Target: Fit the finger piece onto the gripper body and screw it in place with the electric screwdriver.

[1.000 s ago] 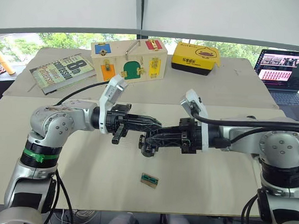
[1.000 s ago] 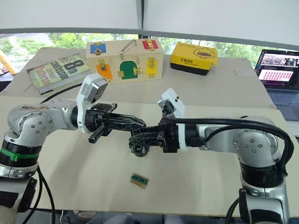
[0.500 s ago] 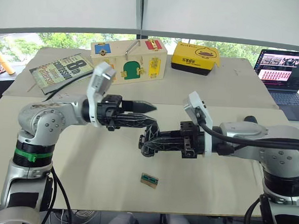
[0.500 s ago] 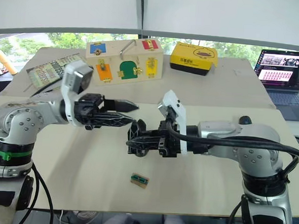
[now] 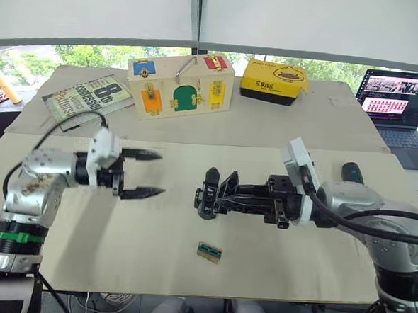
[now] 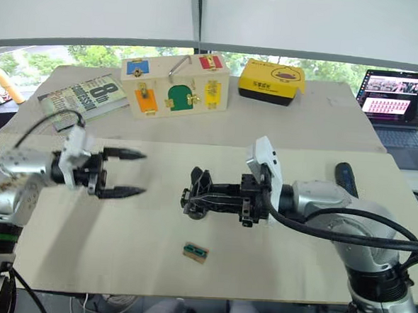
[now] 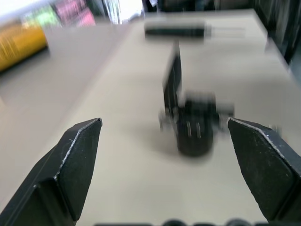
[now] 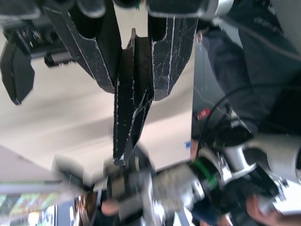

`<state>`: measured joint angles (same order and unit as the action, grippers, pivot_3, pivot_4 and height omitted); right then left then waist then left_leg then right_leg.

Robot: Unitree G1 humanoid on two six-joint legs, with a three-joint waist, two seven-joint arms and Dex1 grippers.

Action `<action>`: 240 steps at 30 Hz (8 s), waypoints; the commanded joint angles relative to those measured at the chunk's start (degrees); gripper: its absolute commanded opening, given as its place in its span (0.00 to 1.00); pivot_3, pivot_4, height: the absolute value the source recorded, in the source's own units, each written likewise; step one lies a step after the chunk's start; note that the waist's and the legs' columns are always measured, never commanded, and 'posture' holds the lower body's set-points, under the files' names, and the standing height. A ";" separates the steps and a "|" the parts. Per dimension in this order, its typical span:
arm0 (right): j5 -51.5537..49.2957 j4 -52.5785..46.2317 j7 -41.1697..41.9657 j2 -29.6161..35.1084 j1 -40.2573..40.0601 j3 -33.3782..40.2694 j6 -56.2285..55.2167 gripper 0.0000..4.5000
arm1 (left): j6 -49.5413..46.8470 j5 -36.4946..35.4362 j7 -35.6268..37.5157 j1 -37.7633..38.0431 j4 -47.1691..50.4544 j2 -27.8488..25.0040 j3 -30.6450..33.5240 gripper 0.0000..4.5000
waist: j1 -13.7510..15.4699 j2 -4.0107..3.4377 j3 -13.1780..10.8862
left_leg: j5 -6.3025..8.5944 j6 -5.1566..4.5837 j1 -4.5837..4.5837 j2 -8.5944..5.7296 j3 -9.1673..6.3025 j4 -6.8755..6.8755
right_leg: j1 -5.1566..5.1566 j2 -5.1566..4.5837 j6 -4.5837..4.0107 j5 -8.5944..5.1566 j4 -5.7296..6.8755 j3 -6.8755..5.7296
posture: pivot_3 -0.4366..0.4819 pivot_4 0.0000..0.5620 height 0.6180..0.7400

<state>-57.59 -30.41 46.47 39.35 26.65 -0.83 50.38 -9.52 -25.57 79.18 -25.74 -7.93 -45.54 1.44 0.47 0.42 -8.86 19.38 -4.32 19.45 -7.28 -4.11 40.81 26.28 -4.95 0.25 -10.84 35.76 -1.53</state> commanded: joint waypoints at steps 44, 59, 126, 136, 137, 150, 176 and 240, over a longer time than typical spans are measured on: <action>23.48 0.96 12.96 -0.96 -5.35 -6.49 -23.00 0.09 | 21.29 20.34 -5.79 -8.21 -27.45 23.23 -15.43 0.59 | 0.15 0.10 -0.01 | 0.03 -0.06 0.11 0.02 -0.02 0.46 | -0.06 0.00 0.09 0.06 0.19 0.03 | 0.48 0.27 1.00; 34.80 7.54 7.53 -5.50 4.87 -18.03 -18.20 0.09 | 18.17 20.49 -4.37 -8.45 -27.19 23.14 -16.49 0.52 | 0.07 0.09 0.01 | 0.03 -0.06 0.12 0.01 -0.02 0.48 | -0.03 0.01 0.07 0.08 0.23 0.04 | 0.48 0.27 1.00; 41.73 18.76 9.59 -10.72 9.53 -24.37 -12.19 0.09 | 11.14 20.38 -8.71 -0.31 -16.38 19.62 -17.60 0.52 | -1.38 0.15 1.10 | 0.05 -0.03 -0.43 0.08 -0.02 0.02 | -0.09 0.49 -0.03 0.11 0.18 0.77 | 0.48 0.27 1.00; 41.21 19.03 8.68 -10.52 8.50 -24.62 -8.93 0.09 | 10.84 20.27 -8.99 -0.05 -15.98 19.59 -17.58 0.52 | -1.40 0.11 1.49 | 0.06 -0.02 -0.46 0.09 -0.03 -0.07 | -0.08 0.52 -0.05 0.12 0.13 0.79 | 0.48 0.27 1.00; 41.36 19.23 8.95 -10.49 8.32 -24.76 -9.35 0.09 | 10.82 20.28 -9.03 -0.12 -16.06 19.60 -17.56 0.52 | -1.39 0.11 1.51 | 0.06 -0.02 -0.47 0.09 -0.02 -0.07 | -0.08 0.52 -0.05 0.12 0.13 0.79 | 0.48 0.27 1.00; 44.02 22.40 10.52 -9.33 8.74 -25.98 -13.83 0.09 | 12.04 20.09 -9.75 -1.13 -16.62 20.04 -17.09 0.52 | -1.36 0.09 1.67 | 0.06 -0.01 -0.52 0.09 -0.02 -0.08 | -0.12 0.52 -0.05 0.12 0.14 0.83 | 0.48 0.27 1.00; 36.25 13.50 15.53 -9.67 9.00 -19.17 -15.40 0.54 | 10.40 20.59 -10.57 -0.51 -17.44 20.33 -17.60 0.52 | -1.18 0.08 1.67 | 0.07 -0.02 -0.39 0.08 -0.04 -0.08 | -0.03 0.52 -0.05 0.12 0.07 0.81 | 0.48 0.27 1.00; 25.65 -1.77 -19.24 -1.32 -42.83 37.72 -10.04 0.99 | -24.81 -26.96 -6.08 1.51 22.73 -2.14 9.38 1.00 | -0.03 -0.09 0.68 | 0.32 0.59 -0.50 0.04 -0.01 -0.55 | -0.21 0.56 0.00 0.33 -0.45 0.87 | 0.48 0.27 1.00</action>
<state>-31.13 -32.15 28.55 36.39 -17.78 34.81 37.91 -33.40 -51.09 74.09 -23.10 13.17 -47.90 10.98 0.45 0.33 -8.18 19.69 -3.74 18.95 -7.23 -4.10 40.26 26.08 -4.39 0.24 -10.50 35.31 -0.65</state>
